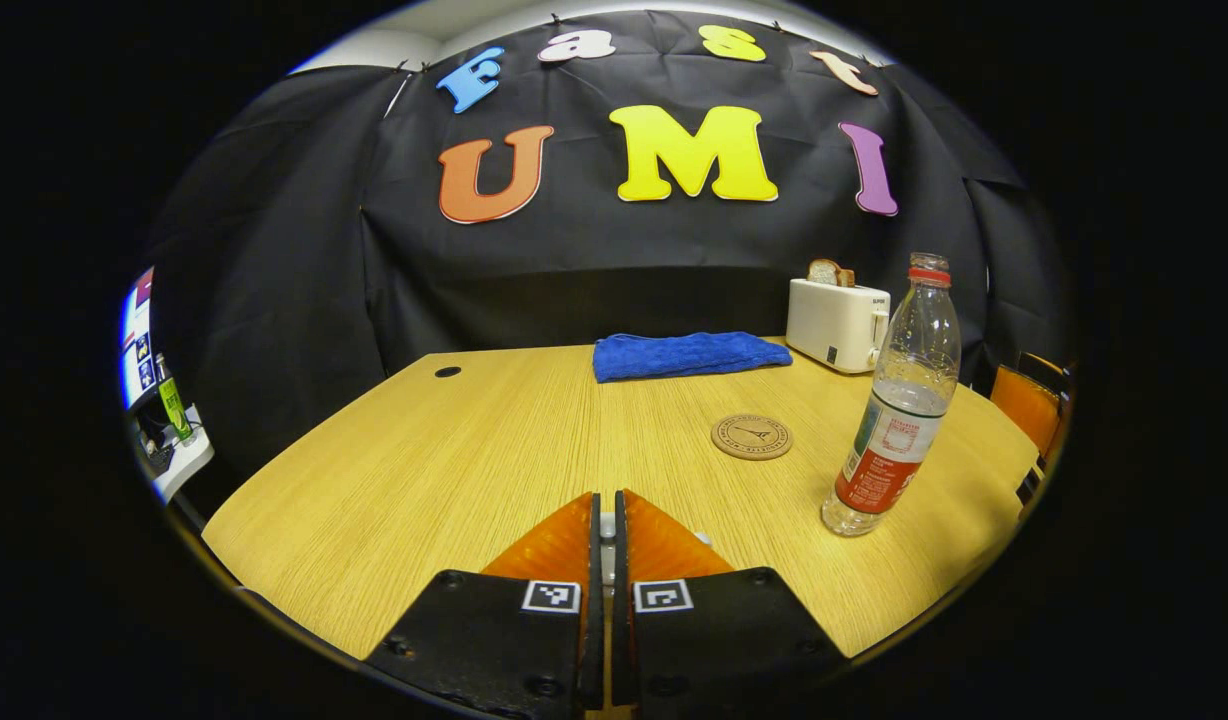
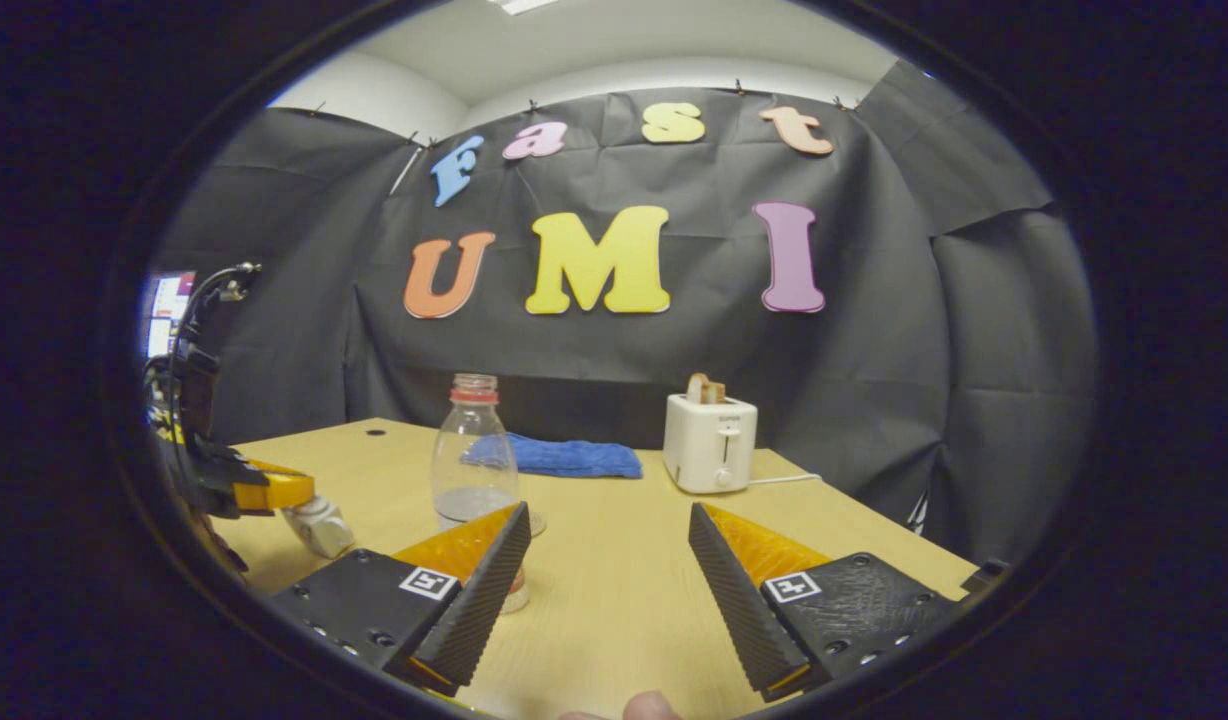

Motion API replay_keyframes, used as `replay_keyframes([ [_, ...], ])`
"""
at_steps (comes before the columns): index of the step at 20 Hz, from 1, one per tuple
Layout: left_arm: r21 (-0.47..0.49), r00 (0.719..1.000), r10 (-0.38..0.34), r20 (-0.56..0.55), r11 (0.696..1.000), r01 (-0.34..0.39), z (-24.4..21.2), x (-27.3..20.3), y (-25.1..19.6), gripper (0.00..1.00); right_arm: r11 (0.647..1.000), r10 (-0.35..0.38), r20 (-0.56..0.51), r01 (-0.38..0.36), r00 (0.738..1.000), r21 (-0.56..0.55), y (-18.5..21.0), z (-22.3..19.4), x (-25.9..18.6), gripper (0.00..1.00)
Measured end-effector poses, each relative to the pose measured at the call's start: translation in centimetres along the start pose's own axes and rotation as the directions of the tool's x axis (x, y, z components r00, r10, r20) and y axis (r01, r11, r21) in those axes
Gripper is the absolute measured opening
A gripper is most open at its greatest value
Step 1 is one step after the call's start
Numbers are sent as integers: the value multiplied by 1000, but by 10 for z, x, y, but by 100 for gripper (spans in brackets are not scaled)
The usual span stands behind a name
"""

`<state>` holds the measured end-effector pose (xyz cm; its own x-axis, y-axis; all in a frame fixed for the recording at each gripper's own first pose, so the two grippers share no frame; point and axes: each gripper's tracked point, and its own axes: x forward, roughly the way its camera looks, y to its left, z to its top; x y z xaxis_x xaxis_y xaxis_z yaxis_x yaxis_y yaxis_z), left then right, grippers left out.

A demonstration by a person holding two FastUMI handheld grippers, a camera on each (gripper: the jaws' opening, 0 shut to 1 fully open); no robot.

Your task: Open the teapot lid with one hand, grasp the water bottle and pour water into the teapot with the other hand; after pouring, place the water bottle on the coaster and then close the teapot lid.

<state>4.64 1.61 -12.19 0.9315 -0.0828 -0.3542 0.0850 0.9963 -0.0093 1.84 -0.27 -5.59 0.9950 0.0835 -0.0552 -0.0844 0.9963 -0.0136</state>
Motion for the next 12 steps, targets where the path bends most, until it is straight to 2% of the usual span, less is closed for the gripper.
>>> replay_keyframes([
  [2, -2, 1000, -9, 13, 1000, 9, 3, 0, -2, 4, 999, 47, 0, -47, 999, -13, 12, -1, -2, 99],
  [7, -12, 997, -26, 67, 1000, 27, 19, -11, -3, 4, 989, 148, -31, -148, 989, -16, 41, -9, -4, 99],
  [9, -22, 996, -34, 88, 999, 36, 25, -17, -3, 4, 985, 173, -57, -174, 983, -7, 51, -17, -2, 95],
  [10, -25, 994, -37, 100, 999, 39, 29, -20, -2, 4, 984, 179, -68, -180, 981, 0, 54, -20, 1, 99],
  [12, -34, 991, -39, 126, 998, 43, 36, -28, -1, 4, 983, 185, -90, -184, 979, 14, 58, -26, 8, 99],
])
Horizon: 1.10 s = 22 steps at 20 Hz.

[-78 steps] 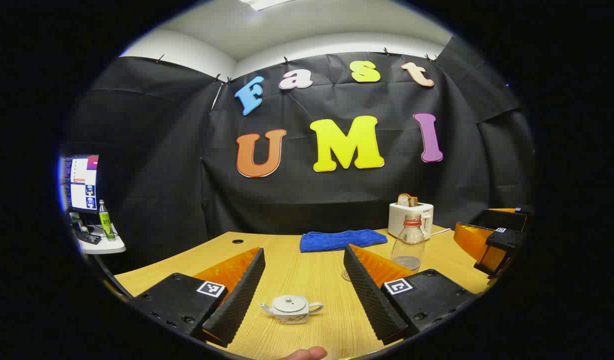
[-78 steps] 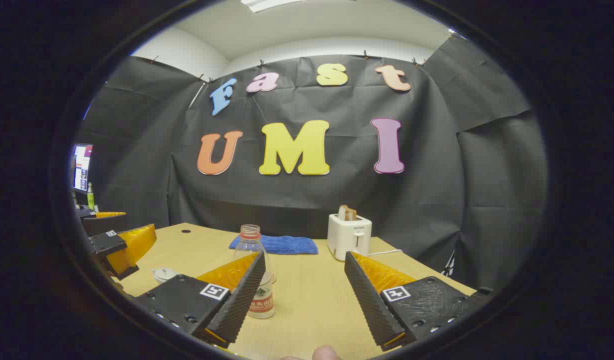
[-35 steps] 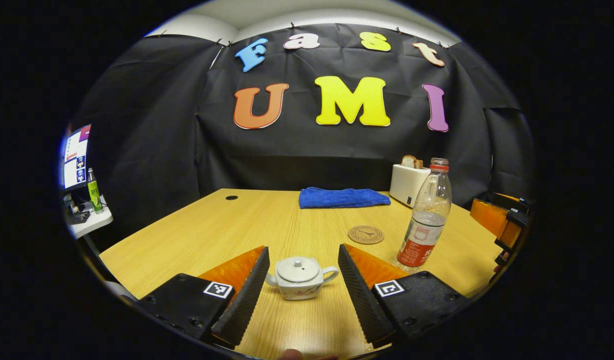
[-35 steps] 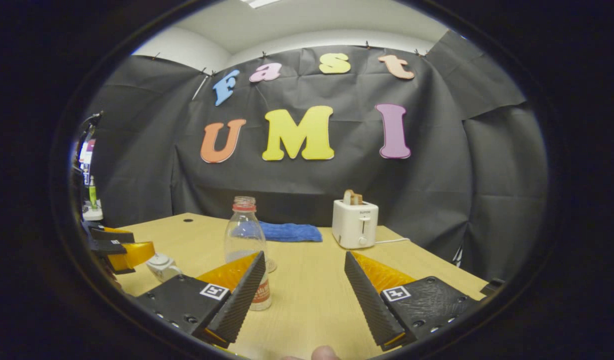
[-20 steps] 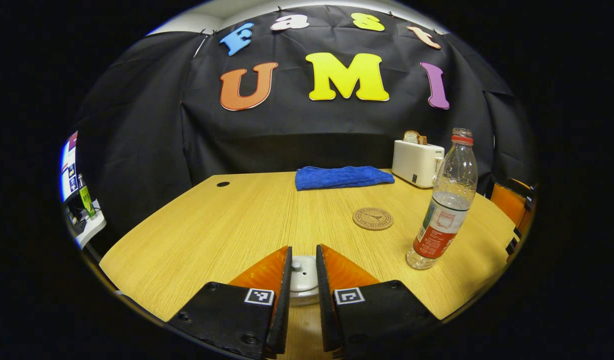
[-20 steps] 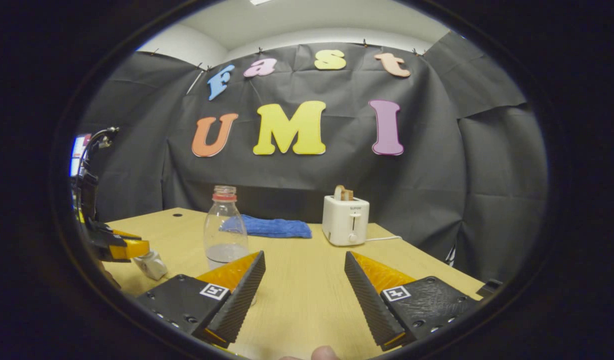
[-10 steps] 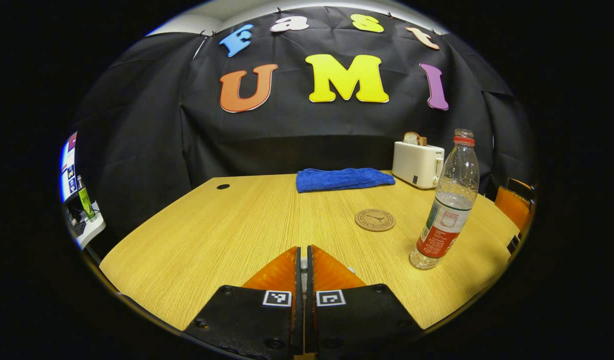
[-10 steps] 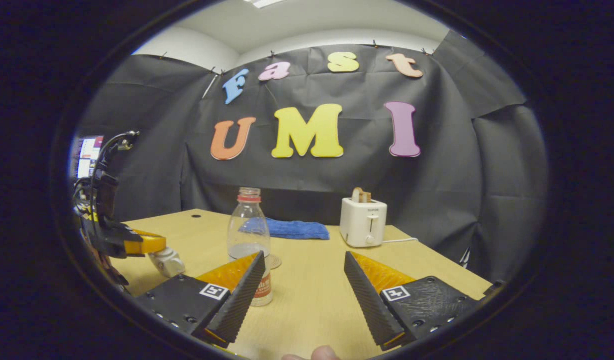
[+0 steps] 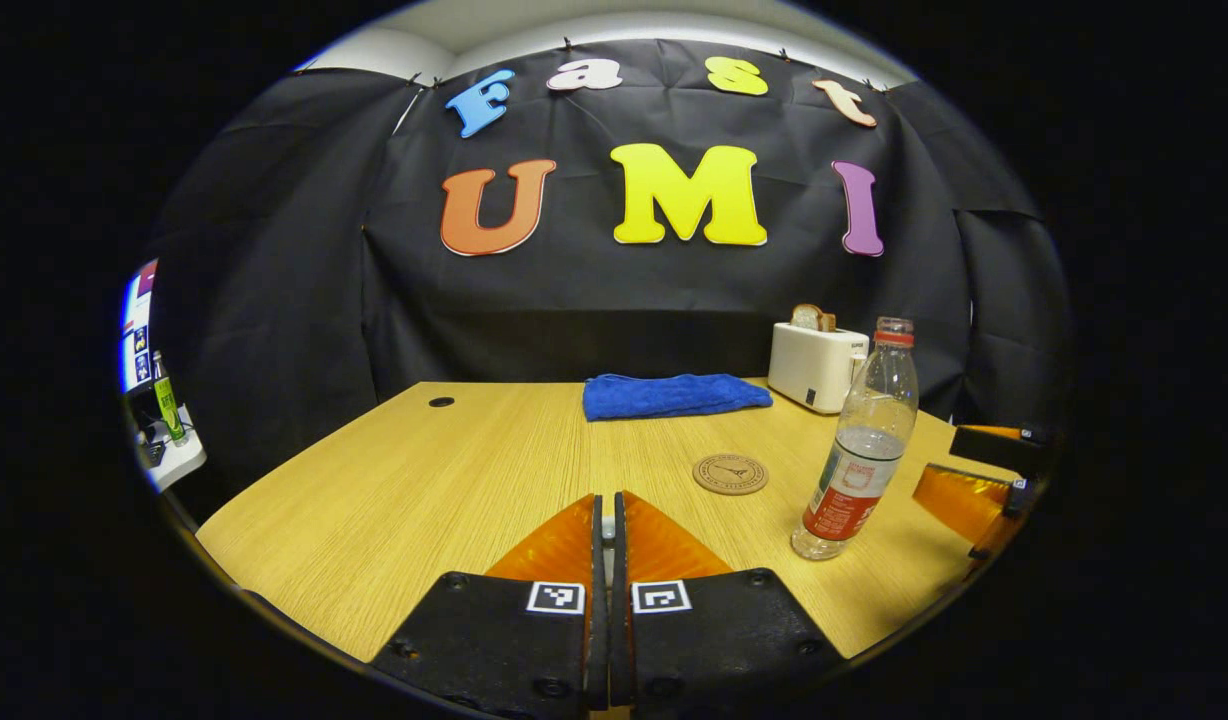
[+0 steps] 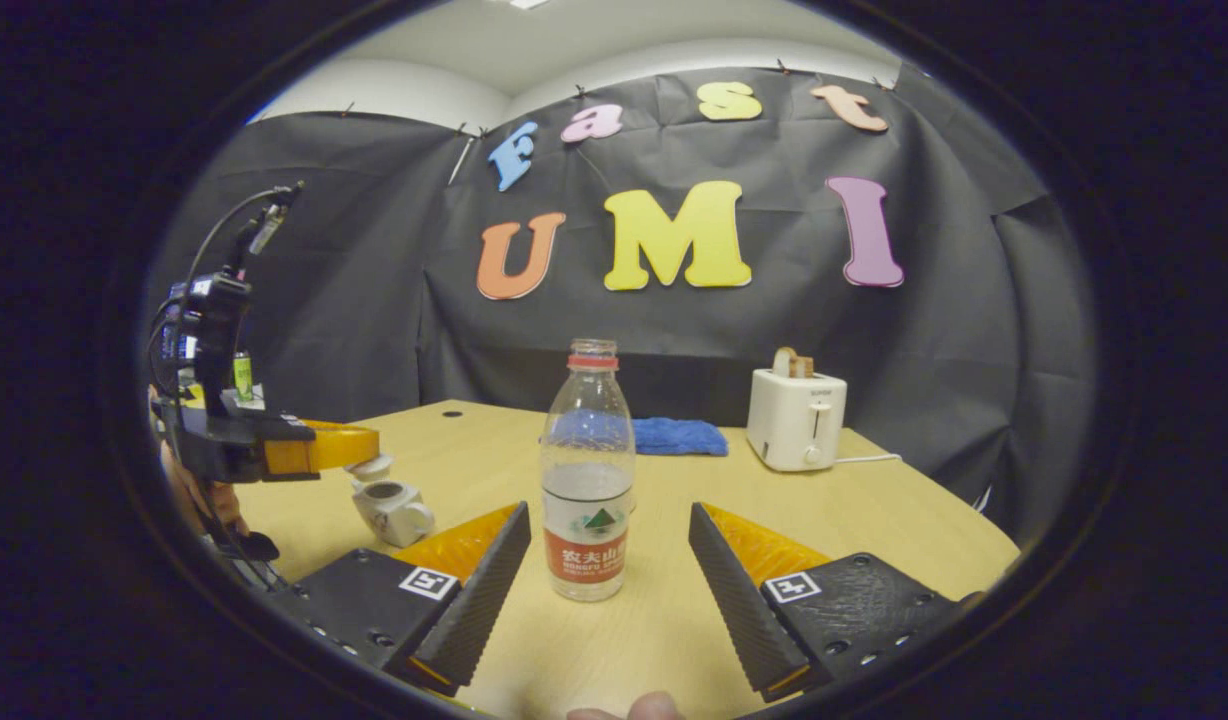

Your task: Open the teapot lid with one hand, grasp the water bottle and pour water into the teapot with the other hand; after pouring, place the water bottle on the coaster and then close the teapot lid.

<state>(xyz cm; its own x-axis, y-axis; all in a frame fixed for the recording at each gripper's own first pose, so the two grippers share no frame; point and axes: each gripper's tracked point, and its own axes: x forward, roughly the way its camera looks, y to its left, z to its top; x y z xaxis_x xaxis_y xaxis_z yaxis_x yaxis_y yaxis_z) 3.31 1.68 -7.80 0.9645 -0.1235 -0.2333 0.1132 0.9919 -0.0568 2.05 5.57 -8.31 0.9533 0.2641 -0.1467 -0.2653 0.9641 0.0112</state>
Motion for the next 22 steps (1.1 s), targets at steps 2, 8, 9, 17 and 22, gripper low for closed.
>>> replay_keyframes([
  [2, -5, 1000, -4, 18, 1000, 5, 5, -8, 2, 3, 1000, 9, -18, -8, 1000, 22, 4, -5, 11, 95],
  [8, 19, 997, 1, 75, 1000, -2, 26, -23, 9, 4, 993, 43, -43, -38, 998, 113, 16, -5, 50, 96],
  [9, 25, 997, 3, 78, 1000, -5, 28, -25, 11, 4, 993, 43, -37, -39, 998, 112, 17, -4, 53, 96],
  [17, 34, 999, 12, 48, 999, -13, 22, -29, 19, 3, 996, 55, -21, -53, 998, 66, 27, 4, 62, 76],
  [22, 9, 997, 19, 69, 1000, -19, 27, -31, 28, 3, 964, 2, -48, -15, 999, -266, 28, 16, 70, 71],
])
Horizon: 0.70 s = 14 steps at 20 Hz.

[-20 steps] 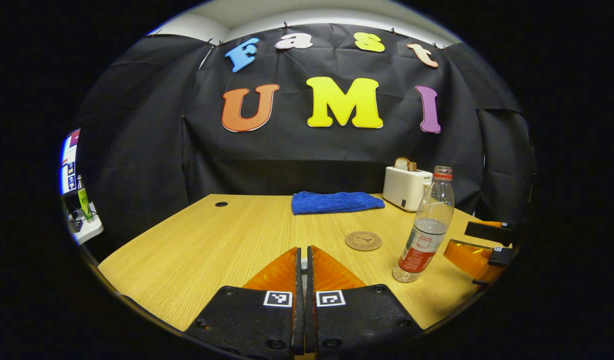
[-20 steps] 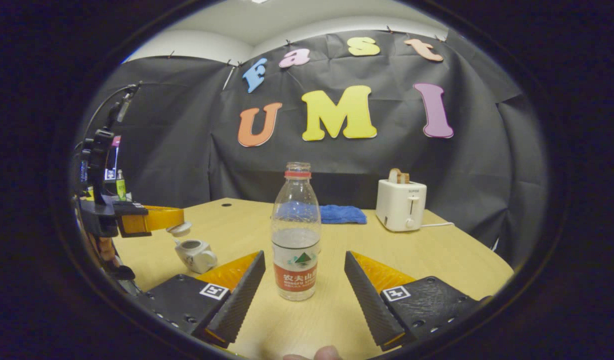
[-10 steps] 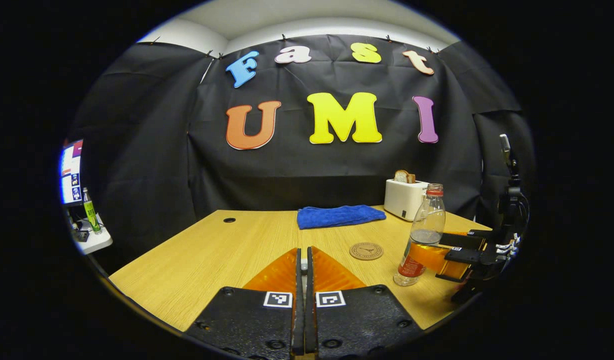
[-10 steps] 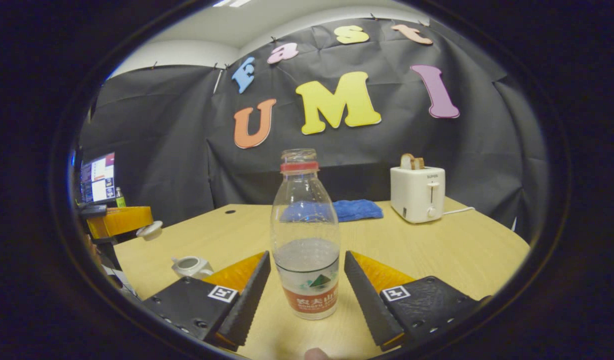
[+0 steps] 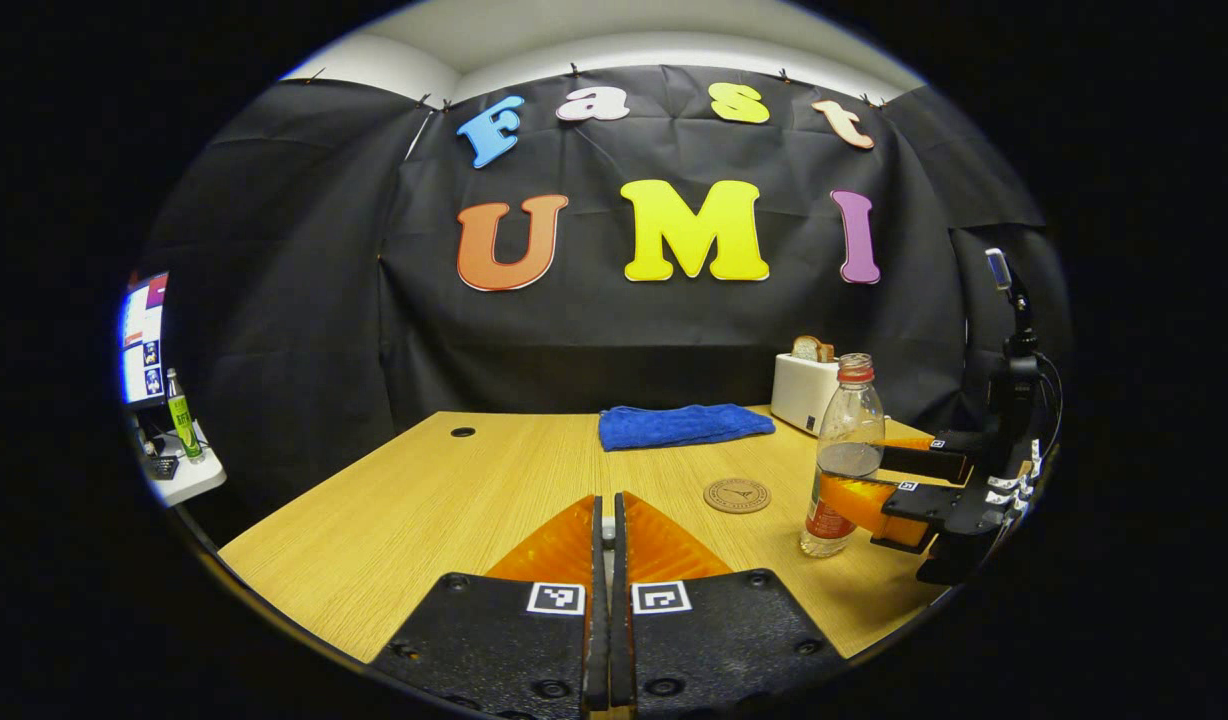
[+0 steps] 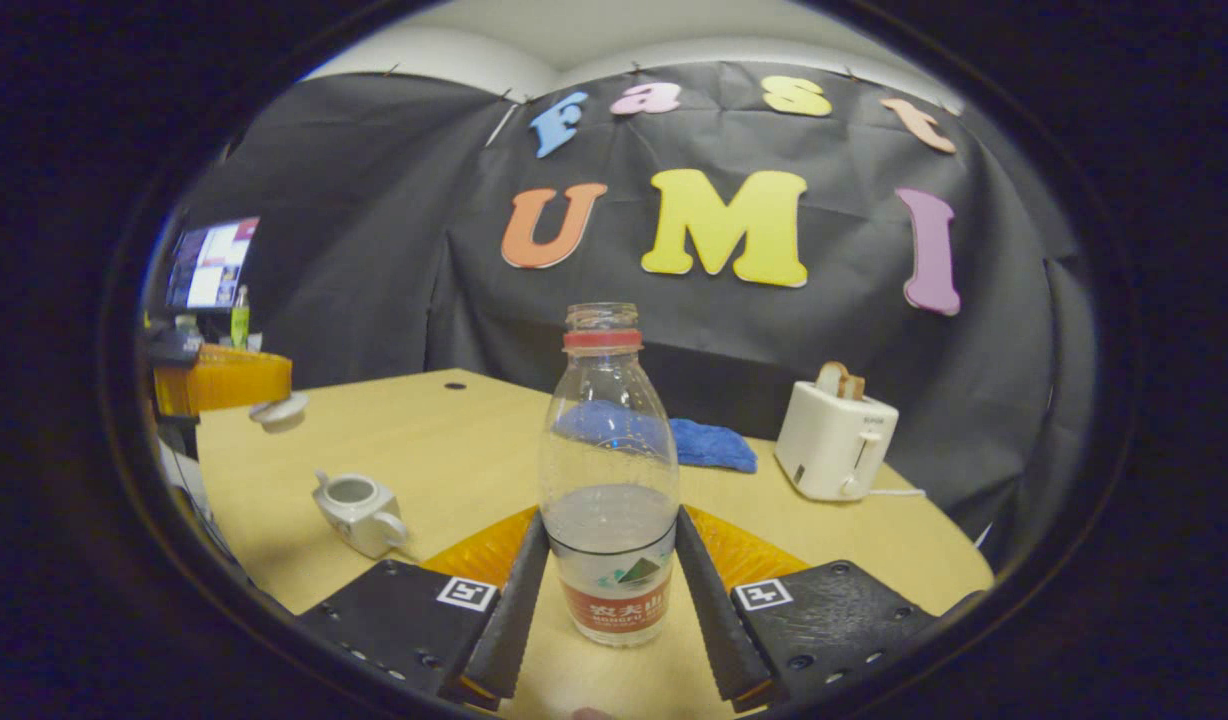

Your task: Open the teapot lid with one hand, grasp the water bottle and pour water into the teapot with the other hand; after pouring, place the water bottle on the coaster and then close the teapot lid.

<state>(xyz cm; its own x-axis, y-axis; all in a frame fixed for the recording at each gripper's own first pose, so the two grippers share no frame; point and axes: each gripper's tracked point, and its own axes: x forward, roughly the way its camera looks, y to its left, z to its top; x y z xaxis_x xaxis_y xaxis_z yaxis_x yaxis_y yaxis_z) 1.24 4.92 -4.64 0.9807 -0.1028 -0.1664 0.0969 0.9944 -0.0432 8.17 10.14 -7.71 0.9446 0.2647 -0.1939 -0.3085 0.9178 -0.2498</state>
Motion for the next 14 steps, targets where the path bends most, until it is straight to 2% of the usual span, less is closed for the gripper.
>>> replay_keyframes([
  [3, -23, 1000, -4, -7, 1000, 4, -3, 0, 6, 3, 971, -7, -14, 3, 1000, -241, 12, 5, 6, 72],
  [6, -12, 1000, 0, -10, 1000, -1, -4, -2, 16, 3, 910, 9, -22, -17, 1000, -415, 30, 4, 15, 72],
  [8, 5, 1000, 10, -3, 1000, -10, -3, -4, 22, 4, 853, 11, -22, -21, 1000, -522, 39, 0, 19, 72],
  [9, 5, 1000, 9, 5, 1000, -9, -1, -6, 24, 0, 820, 7, -18, -16, 1000, -573, 42, -1, 20, 72],
  [10, 0, 1000, 6, 11, 1000, -6, 1, -6, 26, 4, 786, 5, -14, -13, 1000, -618, 45, -3, 21, 71],
  [12, -10, 1000, 2, 18, 1000, -2, 1, -5, 28, 3, 721, 4, -9, -9, 1000, -693, 48, -6, 23, 72],
  [14, -15, 1000, 6, 14, 1000, -6, -1, -5, 34, 3, 638, 1, 3, 2, 1000, -770, 50, -8, 25, 72],
])
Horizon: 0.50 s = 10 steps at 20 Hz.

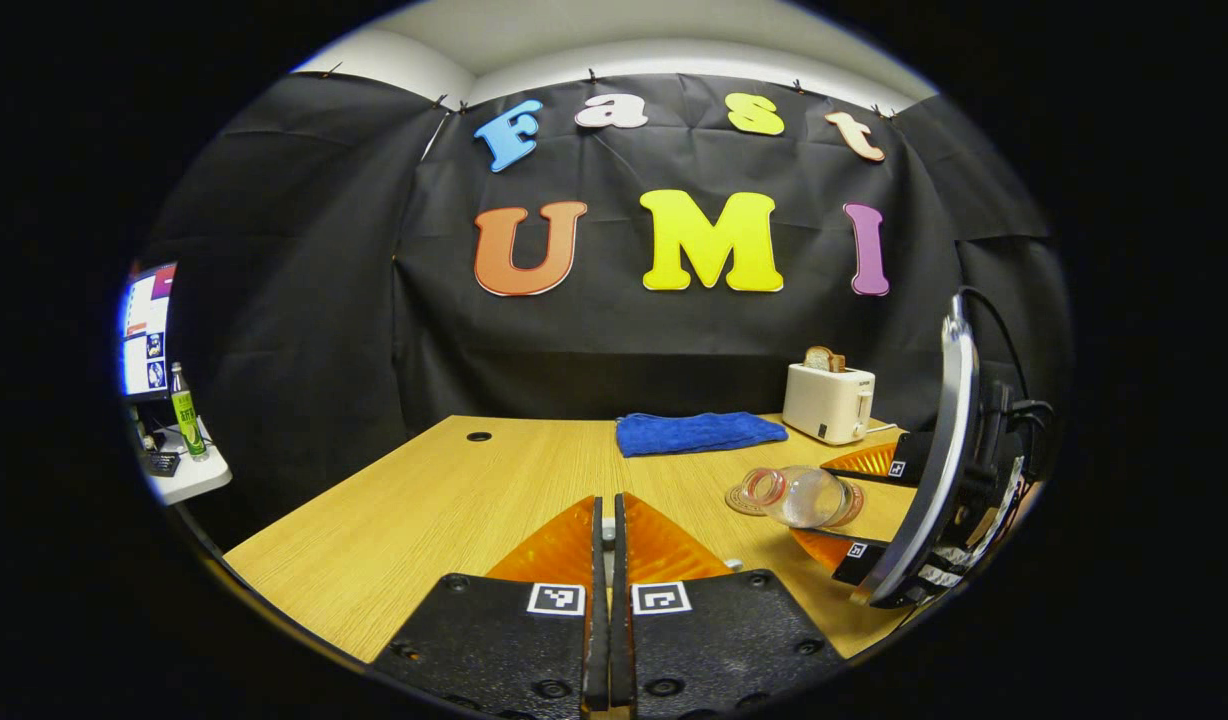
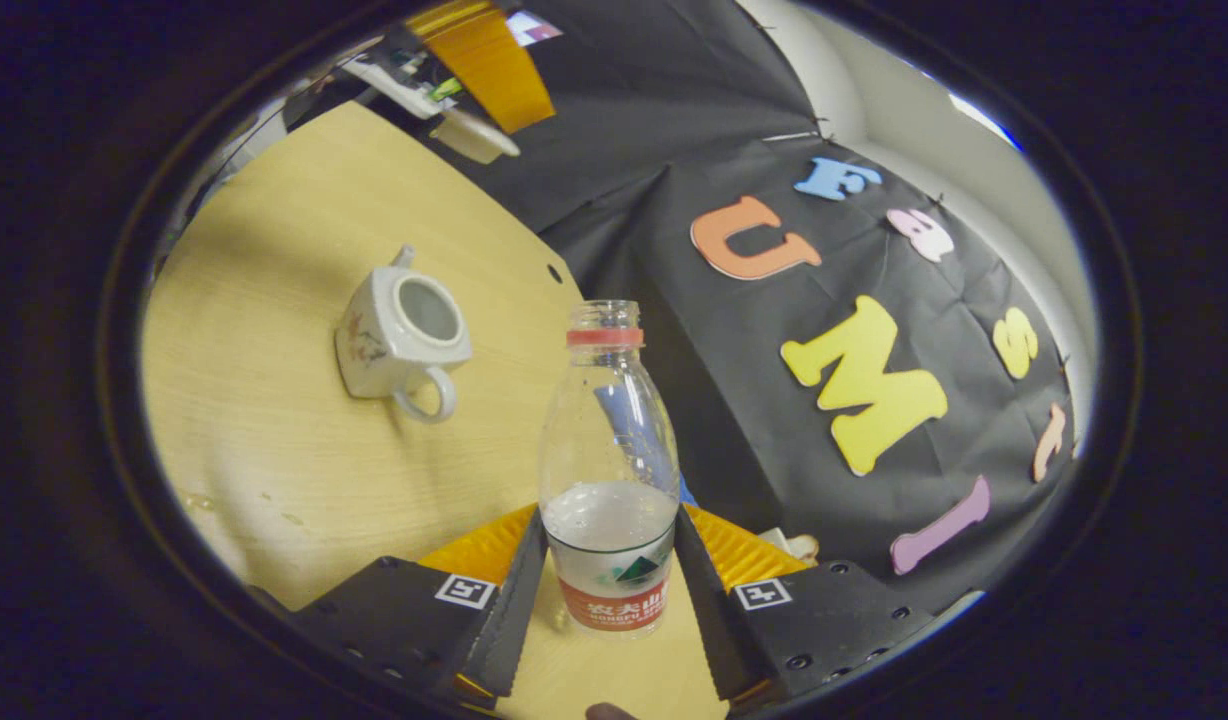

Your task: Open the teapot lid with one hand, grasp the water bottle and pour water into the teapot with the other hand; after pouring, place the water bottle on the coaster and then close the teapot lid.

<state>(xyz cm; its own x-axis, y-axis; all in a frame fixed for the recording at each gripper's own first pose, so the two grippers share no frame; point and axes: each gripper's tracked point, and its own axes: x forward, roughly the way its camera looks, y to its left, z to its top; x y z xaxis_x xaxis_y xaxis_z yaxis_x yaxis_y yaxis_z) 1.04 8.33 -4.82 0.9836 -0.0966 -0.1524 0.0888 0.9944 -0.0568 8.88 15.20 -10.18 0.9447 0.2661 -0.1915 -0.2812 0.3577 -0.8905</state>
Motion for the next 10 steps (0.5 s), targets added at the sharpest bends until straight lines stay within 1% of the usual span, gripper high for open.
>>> replay_keyframes([
  [2, 8, 1000, 10, -10, 1000, -10, -3, 0, 7, 3, 993, -23, 13, 25, 1000, -115, -1, 3, 0, 72],
  [3, 8, 1000, 15, -10, 1000, -15, -2, -1, 11, 3, 987, -23, 15, 25, 1000, -157, 0, 3, 2, 71],
  [6, -1, 1000, 15, -5, 1000, -15, 0, -1, 15, 3, 973, -14, 18, 18, 1000, -231, 5, 6, 7, 72],
  [10, -1, 1000, 16, -10, 1000, -16, -1, -2, 19, 3, 938, -29, 37, 40, 999, -345, 1, 16, 13, 71],
])
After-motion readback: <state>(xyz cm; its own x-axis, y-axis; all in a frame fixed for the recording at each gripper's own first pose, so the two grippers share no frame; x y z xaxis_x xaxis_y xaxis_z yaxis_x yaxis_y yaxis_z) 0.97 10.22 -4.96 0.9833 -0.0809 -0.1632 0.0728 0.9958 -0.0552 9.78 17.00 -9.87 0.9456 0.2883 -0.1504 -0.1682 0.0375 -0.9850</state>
